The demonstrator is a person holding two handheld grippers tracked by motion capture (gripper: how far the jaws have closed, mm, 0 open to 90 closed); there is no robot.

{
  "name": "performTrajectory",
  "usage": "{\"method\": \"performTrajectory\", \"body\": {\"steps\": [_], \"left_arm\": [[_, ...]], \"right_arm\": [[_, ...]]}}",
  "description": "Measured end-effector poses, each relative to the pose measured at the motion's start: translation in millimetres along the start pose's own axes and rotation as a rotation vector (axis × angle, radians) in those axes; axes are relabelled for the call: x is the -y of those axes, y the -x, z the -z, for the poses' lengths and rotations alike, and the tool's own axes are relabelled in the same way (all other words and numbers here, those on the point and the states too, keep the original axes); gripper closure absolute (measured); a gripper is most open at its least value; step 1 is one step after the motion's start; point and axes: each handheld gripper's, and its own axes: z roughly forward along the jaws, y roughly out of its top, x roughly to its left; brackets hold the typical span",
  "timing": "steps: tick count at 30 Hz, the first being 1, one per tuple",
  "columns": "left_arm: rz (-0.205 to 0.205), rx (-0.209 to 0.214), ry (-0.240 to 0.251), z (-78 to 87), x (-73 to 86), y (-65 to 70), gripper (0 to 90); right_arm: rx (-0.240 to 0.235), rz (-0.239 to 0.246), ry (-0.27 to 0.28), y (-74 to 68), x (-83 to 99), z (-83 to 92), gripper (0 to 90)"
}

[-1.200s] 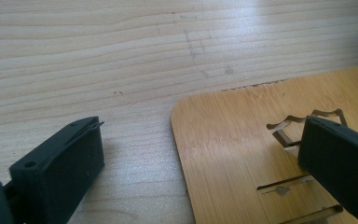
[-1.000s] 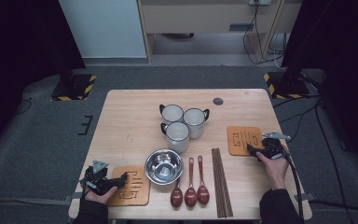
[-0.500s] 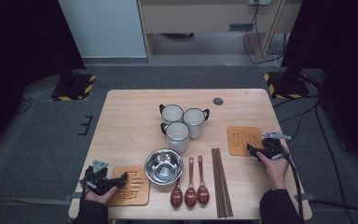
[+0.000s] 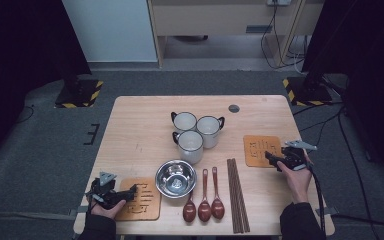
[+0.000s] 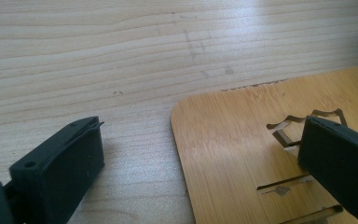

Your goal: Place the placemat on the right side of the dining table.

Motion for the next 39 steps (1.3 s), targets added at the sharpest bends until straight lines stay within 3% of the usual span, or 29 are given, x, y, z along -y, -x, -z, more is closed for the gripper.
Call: {"method": "performTrajectory", "body": {"steps": [9, 22, 27, 33, 39], "left_arm": [[0.0, 0.0, 0.0, 0.0, 0.0, 0.0, 0.0], [0.0, 0.0, 0.0, 0.0, 0.0, 0.0, 0.0], [0.0, 0.0, 0.0, 0.0, 0.0, -0.1, 0.0], [0.0, 0.001, 0.0, 0.0, 0.0, -0.1, 0.0], [-0.002, 0.004, 0.001, -0.3, -0.3, -0.3, 0.0]], "right_arm": [[-0.017, 0.021, 0.054, -8.3, -9.7, 10.8, 15.0], [-0.054, 0.054, 0.081, -19.9, -20.1, 22.4, 25.8], [-0.081, 0.053, 0.109, -28.7, -25.3, 29.3, 26.3], [-0.118, 0.088, 0.149, -47.3, -38.4, 39.4, 28.3], [-0.19, 0.118, 0.185, -68.5, -51.3, 51.0, 28.4]]}}
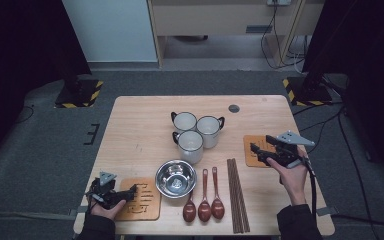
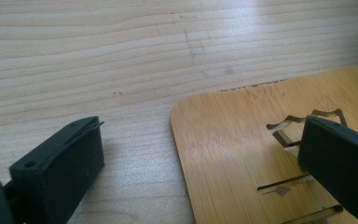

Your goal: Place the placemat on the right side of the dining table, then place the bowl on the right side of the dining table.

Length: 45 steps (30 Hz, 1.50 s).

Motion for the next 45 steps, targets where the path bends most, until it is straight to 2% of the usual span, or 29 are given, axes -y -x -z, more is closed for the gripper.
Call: {"method": "performTrajectory", "body": {"steps": [4, 14, 16, 20, 21, 22, 23, 26, 33, 45], "left_arm": [[-0.001, 0.001, 0.0, -0.1, -0.1, -0.1, 0.0], [-0.002, 0.004, 0.0, -0.1, -0.2, -0.3, 0.0], [-0.002, 0.003, 0.0, -0.2, -0.2, -0.3, 0.0], [-0.003, 0.004, 0.0, -0.1, -0.2, -0.4, 0.0], [-0.003, 0.004, 0.0, -0.1, -0.2, -0.4, 0.0], [-0.003, 0.004, 0.0, -0.1, -0.2, -0.4, 0.0], [-0.003, 0.005, -0.001, -0.1, -0.2, -0.4, 0.0], [-0.004, 0.005, 0.0, -0.2, -0.3, -0.5, 0.0], [-0.004, 0.004, 0.0, -0.2, -0.2, -0.4, 0.0], [-0.004, 0.005, 0.0, -0.2, -0.2, -0.4, 0.0]], "right_arm": [[-0.028, 0.006, 0.016, -8.8, -6.0, 1.1, 28.4], [-0.06, 0.03, 0.037, -23.5, -13.5, -0.2, 28.9], [-0.062, 0.041, 0.032, -25.9, -14.0, -0.9, 29.0], [-0.073, 0.031, 0.012, -29.7, -15.0, -3.0, 29.1], [-0.083, 0.025, 0.009, -31.2, -15.3, -3.6, 29.8], [-0.114, -0.005, 0.004, -34.9, -14.9, -5.9, 30.5], [-0.114, -0.005, 0.004, -34.9, -14.9, -5.9, 30.5], [-0.137, 0.0, -0.013, -43.4, -15.6, -11.1, 31.0], [-0.177, 0.016, -0.013, -59.6, -19.3, -13.7, 31.5], [-0.204, 0.042, -0.047, -82.8, -20.0, -32.1, 35.3]]}}
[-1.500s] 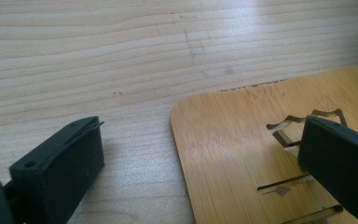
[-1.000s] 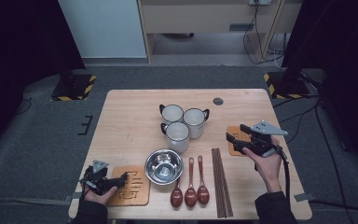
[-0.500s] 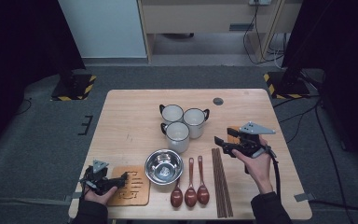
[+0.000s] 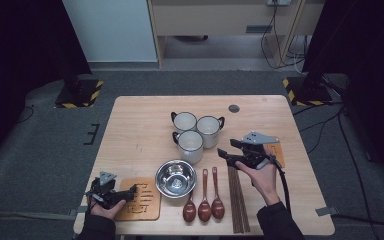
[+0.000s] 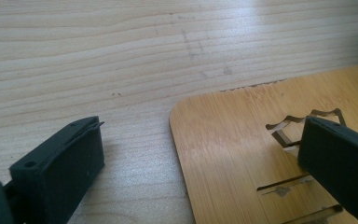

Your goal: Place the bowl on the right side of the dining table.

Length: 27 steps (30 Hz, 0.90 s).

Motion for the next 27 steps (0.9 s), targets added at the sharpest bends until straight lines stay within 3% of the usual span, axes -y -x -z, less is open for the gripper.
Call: {"method": "performTrajectory", "body": {"steps": [14, 27], "left_arm": [[0.0, 0.0, 0.0, 0.0, 0.0, 0.0, 0.0], [0.0, 0.0, 0.0, 0.0, 0.0, 0.0, 0.0]], "right_arm": [[-0.055, 0.026, -0.033, -29.6, -9.8, -27.4, 36.3], [-0.073, 0.033, -0.066, -46.7, -6.3, -44.2, 37.9]]}}
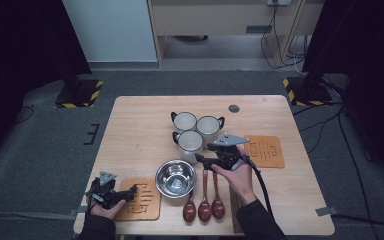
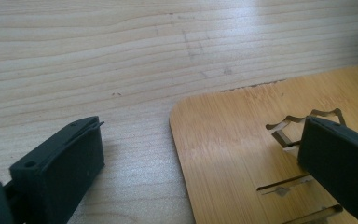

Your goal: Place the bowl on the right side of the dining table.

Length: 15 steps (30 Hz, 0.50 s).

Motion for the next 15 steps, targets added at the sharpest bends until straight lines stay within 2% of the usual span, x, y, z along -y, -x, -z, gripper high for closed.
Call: {"method": "performTrajectory", "body": {"steps": [8, 15], "left_arm": [[0.0, 0.0, 0.0, 0.0, 0.0, 0.0, 0.0], [0.0, 0.0, 0.0, 0.0, 0.0, 0.0, 0.0]], "right_arm": [[-0.015, 0.014, -0.021, -9.8, 2.7, -9.9, 38.6], [-0.022, -0.007, -0.036, -9.7, 8.0, -14.7, 38.7]]}}
